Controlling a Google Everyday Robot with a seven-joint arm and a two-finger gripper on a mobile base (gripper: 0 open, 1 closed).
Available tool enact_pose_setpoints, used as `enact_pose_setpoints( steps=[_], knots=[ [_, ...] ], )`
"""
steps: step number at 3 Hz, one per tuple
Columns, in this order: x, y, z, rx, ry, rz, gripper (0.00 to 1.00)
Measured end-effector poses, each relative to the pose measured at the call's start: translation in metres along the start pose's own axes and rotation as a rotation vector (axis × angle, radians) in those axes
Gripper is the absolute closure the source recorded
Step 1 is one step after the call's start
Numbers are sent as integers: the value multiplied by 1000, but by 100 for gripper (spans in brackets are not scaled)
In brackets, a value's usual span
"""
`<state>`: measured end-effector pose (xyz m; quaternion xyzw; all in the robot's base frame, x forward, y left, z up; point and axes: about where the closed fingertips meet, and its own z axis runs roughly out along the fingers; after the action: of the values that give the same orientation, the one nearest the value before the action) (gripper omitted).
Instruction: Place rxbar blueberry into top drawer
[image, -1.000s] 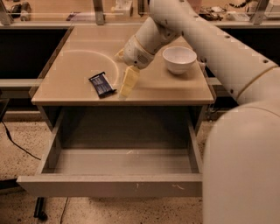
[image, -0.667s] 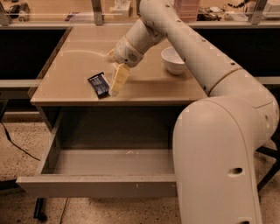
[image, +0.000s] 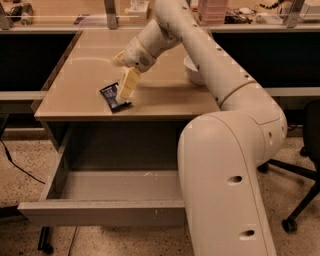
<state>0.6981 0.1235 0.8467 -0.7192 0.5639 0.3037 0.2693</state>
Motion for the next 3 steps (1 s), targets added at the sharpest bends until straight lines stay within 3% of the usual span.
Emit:
enact_pose_setpoints(
  steps=[1,2,3],
  knots=[
    [4,4,2,13,5,19,0],
    [7,15,-2,57,0,31,0],
    [24,41,17,112,-15,61,0]
  ],
)
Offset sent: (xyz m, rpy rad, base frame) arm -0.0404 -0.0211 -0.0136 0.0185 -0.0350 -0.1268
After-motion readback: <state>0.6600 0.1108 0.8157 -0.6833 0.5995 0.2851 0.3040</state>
